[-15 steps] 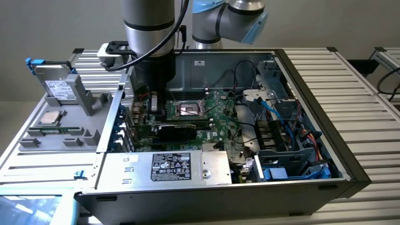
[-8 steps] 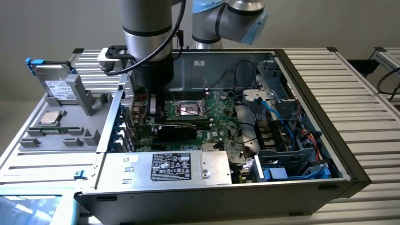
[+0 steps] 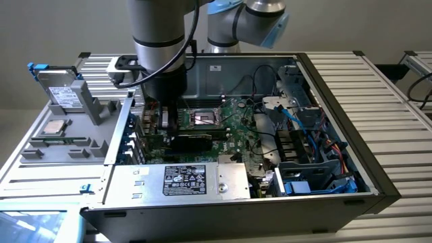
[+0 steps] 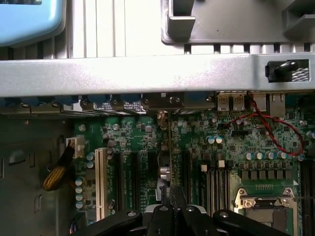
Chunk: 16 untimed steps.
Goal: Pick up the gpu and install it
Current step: 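Press down on the gpu until it lock into place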
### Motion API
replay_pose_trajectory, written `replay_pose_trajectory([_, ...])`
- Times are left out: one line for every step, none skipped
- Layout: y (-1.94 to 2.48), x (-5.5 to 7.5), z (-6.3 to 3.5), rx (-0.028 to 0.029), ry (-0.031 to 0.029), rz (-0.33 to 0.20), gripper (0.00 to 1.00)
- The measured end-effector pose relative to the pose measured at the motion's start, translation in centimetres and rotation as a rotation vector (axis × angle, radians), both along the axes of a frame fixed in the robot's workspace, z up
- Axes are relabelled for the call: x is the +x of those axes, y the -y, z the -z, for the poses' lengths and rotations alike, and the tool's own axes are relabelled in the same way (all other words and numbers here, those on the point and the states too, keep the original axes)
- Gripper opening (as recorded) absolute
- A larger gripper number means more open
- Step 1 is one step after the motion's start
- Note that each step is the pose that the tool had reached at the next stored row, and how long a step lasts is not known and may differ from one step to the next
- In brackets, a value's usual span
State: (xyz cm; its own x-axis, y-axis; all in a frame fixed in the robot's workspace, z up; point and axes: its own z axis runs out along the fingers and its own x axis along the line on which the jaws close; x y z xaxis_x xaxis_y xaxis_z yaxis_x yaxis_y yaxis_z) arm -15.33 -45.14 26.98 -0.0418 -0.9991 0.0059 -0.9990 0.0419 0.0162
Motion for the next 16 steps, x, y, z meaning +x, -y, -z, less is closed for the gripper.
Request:
replay_pose_trajectory([0.00, 0.0, 0.14, -0.0011, -0.0005, 0.000, 0.12])
replay_pose_trajectory([0.00, 0.0, 0.28, -0.0018, -0.0011, 0.001, 0.12])
replay_pose_trajectory([-0.02, 0.0, 0.51, -0.0005, 0.0001, 0.001, 0.12])
replay_pose_trajectory([-0.04, 0.0, 0.66, -0.0005, -0.0001, 0.002, 0.12])
replay_pose_trajectory([-0.06, 0.0, 0.69, -0.0005, -0.0003, 0.002, 0.12])
replay_pose_trajectory([-0.09, 0.0, 0.50, 0.0001, -0.0003, 0.002, 0.12])
replay_pose_trajectory([-0.14, 0.0, 0.15, 0.0018, 0.0005, 0.003, 0.12])
replay_pose_trajectory([-0.17, 0.0, -0.36, 0.0002, 0.0002, 0.004, 0.12])
replay_pose_trajectory([-0.17, 0.1, -0.83, -0.0004, -0.0001, 0.004, 0.12])
replay_pose_trajectory([-0.19, 0.2, -1.27, -0.0002, 0.0001, 0.004, 0.12])
replay_pose_trajectory([-0.20, 0.4, -1.56, -0.0004, -0.0006, 0.004, 0.12])
replay_pose_trajectory([-0.20, 0.8, -1.65, -0.0001, -0.0014, 0.004, 0.12])
replay_pose_trajectory([-0.19, 1.2, -1.67, -0.0004, -0.0023, 0.004, 0.12])
replay_pose_trajectory([-0.20, 1.6, -1.66, -0.0003, -0.0036, 0.004, 0.12])
replay_pose_trajectory([-0.19, 2.0, -1.67, -0.0006, -0.0052, 0.004, 0.12])
replay_pose_trajectory([-0.19, 2.4, -1.66, -0.0006, -0.0071, 0.004, 0.12])
